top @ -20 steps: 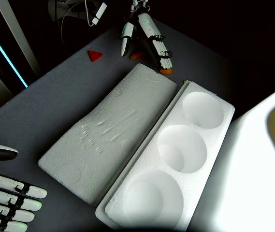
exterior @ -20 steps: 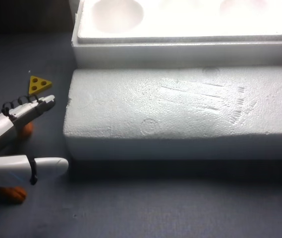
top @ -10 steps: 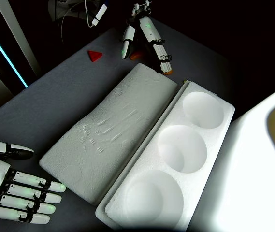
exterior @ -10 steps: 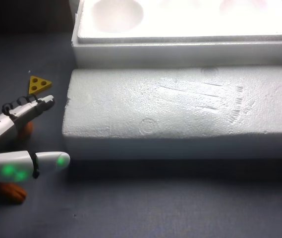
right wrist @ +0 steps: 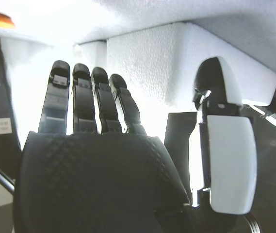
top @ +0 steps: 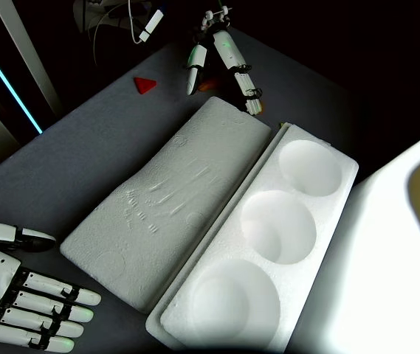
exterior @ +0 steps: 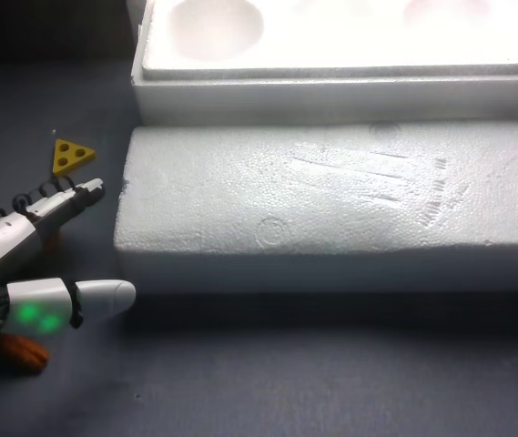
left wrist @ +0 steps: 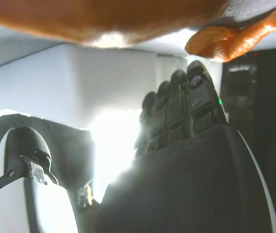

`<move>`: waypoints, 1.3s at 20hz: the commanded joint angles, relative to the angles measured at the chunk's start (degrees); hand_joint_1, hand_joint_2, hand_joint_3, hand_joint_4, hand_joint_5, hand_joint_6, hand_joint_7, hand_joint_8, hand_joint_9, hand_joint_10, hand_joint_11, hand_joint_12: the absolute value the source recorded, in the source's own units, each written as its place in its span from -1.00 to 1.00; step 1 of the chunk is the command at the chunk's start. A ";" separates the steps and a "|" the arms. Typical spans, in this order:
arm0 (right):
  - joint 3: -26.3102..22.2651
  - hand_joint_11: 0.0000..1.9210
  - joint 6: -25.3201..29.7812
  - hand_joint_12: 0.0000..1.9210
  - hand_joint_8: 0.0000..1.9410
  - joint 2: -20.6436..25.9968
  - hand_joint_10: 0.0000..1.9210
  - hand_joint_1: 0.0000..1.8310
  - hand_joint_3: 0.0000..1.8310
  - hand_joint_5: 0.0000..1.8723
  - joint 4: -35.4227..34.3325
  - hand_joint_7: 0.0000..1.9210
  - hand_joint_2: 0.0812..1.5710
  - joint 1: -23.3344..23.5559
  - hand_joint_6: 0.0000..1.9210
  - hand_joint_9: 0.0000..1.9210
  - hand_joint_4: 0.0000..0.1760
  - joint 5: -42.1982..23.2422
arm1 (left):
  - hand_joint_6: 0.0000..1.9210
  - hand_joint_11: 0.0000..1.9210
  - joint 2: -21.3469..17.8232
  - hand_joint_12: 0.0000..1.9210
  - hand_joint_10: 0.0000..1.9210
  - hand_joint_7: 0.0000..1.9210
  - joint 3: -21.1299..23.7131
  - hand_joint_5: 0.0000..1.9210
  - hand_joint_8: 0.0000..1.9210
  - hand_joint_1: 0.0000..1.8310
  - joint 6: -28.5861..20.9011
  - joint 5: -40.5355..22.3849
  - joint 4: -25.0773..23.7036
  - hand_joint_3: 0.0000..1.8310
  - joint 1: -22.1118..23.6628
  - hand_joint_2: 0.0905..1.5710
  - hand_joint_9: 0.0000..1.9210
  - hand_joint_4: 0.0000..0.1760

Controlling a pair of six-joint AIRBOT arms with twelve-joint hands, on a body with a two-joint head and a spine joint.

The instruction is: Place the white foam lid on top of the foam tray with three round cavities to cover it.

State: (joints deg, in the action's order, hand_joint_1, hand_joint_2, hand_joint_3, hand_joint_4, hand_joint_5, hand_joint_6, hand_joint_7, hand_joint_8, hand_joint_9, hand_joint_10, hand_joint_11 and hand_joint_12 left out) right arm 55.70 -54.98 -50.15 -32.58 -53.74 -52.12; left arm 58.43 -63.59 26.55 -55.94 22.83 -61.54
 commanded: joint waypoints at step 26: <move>-1.24 -1.00 2.63 -0.42 -0.96 -0.38 -0.94 -0.55 -1.00 -0.94 2.72 -0.89 0.61 2.70 -0.97 -0.91 -1.00 -9.50 | -0.97 -1.00 1.89 -1.00 -1.00 -0.94 0.36 -0.76 -1.00 -0.48 -4.30 -10.07 -3.84 -0.99 2.46 0.38 -1.00 -1.00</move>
State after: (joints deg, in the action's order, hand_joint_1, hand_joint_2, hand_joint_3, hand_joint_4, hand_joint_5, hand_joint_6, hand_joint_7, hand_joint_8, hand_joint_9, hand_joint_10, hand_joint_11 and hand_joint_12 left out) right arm 54.39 -52.95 -50.57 -32.60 -51.66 -54.04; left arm 60.45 -63.29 22.81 -58.19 21.76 -59.57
